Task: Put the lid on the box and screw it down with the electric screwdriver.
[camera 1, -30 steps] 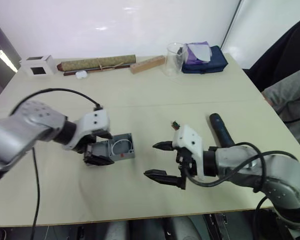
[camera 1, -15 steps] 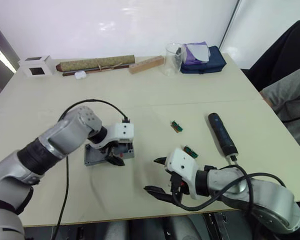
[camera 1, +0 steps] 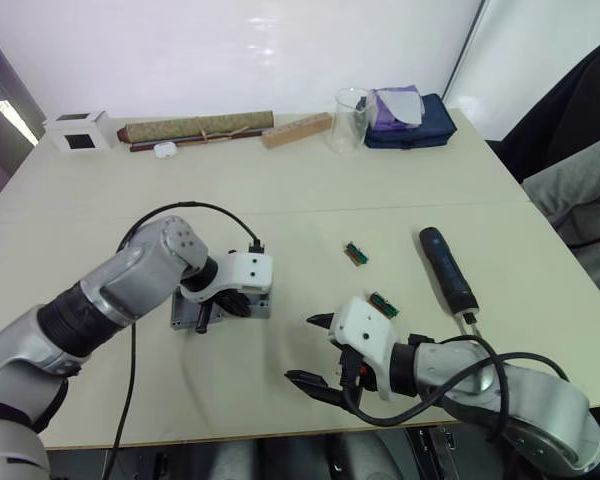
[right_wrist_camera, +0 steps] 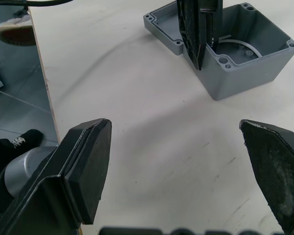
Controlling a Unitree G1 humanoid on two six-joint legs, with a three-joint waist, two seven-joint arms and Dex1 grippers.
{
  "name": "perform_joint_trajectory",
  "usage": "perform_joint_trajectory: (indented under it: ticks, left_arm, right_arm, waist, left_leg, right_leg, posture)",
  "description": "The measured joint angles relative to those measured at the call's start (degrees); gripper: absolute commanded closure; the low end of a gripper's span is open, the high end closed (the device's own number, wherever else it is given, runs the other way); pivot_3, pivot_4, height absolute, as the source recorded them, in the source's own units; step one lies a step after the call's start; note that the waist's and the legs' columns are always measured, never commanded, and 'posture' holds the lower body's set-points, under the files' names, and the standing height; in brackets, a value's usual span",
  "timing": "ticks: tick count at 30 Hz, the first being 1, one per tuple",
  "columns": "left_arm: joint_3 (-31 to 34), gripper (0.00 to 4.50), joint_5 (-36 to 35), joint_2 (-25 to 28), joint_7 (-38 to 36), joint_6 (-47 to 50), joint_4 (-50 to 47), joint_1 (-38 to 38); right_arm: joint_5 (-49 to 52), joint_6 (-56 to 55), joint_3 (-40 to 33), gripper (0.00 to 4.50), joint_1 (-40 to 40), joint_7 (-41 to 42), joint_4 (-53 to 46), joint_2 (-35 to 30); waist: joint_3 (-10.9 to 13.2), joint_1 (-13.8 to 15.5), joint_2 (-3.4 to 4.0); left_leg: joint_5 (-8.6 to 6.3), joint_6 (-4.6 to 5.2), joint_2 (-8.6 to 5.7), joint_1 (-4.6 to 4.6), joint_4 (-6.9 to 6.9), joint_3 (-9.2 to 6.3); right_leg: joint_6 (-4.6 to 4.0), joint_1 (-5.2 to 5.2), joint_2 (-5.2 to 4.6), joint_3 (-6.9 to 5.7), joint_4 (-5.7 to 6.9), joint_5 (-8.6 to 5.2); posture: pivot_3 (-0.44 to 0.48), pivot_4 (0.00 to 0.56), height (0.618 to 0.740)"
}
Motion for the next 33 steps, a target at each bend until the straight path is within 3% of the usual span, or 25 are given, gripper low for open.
perform_joint_trajectory:
  ticks: [3,9,16,19,24,25,27,31,32,33]
  left_arm:
    - [0.16,4.41,0.15,-1.09,-0.99,-2.04,1.4,-0.64]
    - [0.39,4.41,0.73,-2.71,-7.0,-20.25,9.09,-2.96]
    - [-0.31,4.41,5.62,-11.16,-10.07,-35.46,23.59,-6.08]
    - [-0.36,4.41,8.19,-15.28,-9.33,-39.04,28.96,-8.34]
    - [-0.05,4.41,9.86,-17.45,-9.62,-40.54,31.83,-9.46]
    - [0.08,3.89,10.05,-17.61,-9.66,-40.61,31.96,-9.47]
    - [0.11,3.39,10.64,-18.03,-9.79,-40.58,32.3,-9.45]
    - [1.63,1.84,10.34,-18.07,-10.95,-38.15,31.28,-9.46]
    - [2.68,1.54,9.89,-18.07,-10.95,-36.36,30.79,-9.56]
    - [3.76,1.54,9.52,-18.05,-10.97,-34.96,30.38,-9.66]
  right_arm:
    - [-0.13,0.89,0.0,0.0,0.0,0.57,-0.01,-0.43]
    - [0.78,2.02,-1.87,0.0,-0.03,1.65,-1.2,-0.58]
    - [2.17,2.95,-5.94,0.0,-0.55,3.66,-1.12,-1.98]
    - [2.44,3.17,-7.39,0.0,-0.67,3.41,-0.96,-1.5]
    - [2.79,3.73,-7.32,0.0,-0.5,2.32,-1.02,-0.35]
    - [2.79,3.84,-7.26,0.0,-0.5,2.12,-1.03,-0.27]
    - [2.76,4.13,-7.15,0.0,-0.51,1.79,-1.04,-0.13]
    - [2.71,4.24,-6.58,0.0,-0.53,1.73,-1.04,0.07]
    - [2.71,4.28,-6.49,0.0,-0.53,1.75,-1.04,0.07]
    - [2.71,4.3,-6.28,0.0,-0.53,1.77,-1.04,0.06]
  waist:
    - [0.0,0.17,0.0]
    - [0.0,0.25,0.0]
    - [0.0,0.72,0.0]
    - [0.0,1.36,0.0]
    - [0.0,1.35,0.0]
    - [0.0,1.37,0.01]
    - [0.0,1.35,0.01]
    - [0.0,1.16,0.01]
    - [0.0,1.1,0.01]
    - [0.0,1.06,0.01]
  left_leg:
    - [0.0,0.0,-0.01,-0.01,0.0,0.0]
    - [0.0,0.0,0.0,-0.01,0.03,0.01]
    - [0.0,0.0,-0.03,-0.02,0.11,-0.01]
    - [0.0,0.0,-0.04,-0.03,0.12,0.0]
    - [0.0,0.0,-0.04,-0.02,0.12,-0.01]
    - [0.0,0.01,-0.04,-0.02,0.12,-0.01]
    - [0.0,0.01,-0.04,-0.02,0.12,-0.01]
    - [0.0,0.01,-0.03,-0.02,0.11,-0.03]
    - [0.0,0.01,-0.02,-0.01,0.11,-0.03]
    - [0.0,0.01,-0.03,-0.01,0.11,-0.04]
  right_leg:
    - [0.0,0.0,-0.01,-0.01,0.0,0.0]
    - [0.0,0.0,-0.02,-0.02,-0.01,0.0]
    - [0.0,0.03,-0.03,-0.04,0.01,0.01]
    - [0.01,0.04,-0.03,-0.02,0.01,0.01]
    - [0.01,0.04,-0.03,-0.02,0.05,0.01]
    - [0.01,0.04,-0.04,-0.02,0.06,0.01]
    - [0.01,0.04,-0.04,-0.02,0.07,0.01]
    - [0.01,0.04,-0.02,-0.03,0.07,0.01]
    - [0.01,0.04,-0.02,-0.03,0.09,0.01]
    - [0.01,0.04,-0.01,-0.04,0.1,0.01]
  posture:
    - [0.0,0.15,0.74]
    - [0.0,0.15,0.74]
    - [0.0,0.15,0.74]
    - [0.0,0.15,0.74]
    - [0.0,0.15,0.74]
    - [0.0,0.15,0.74]
    - [0.0,0.15,0.74]
    - [0.0,0.15,0.74]
    - [0.0,0.15,0.74]
    - [0.0,0.15,0.74]
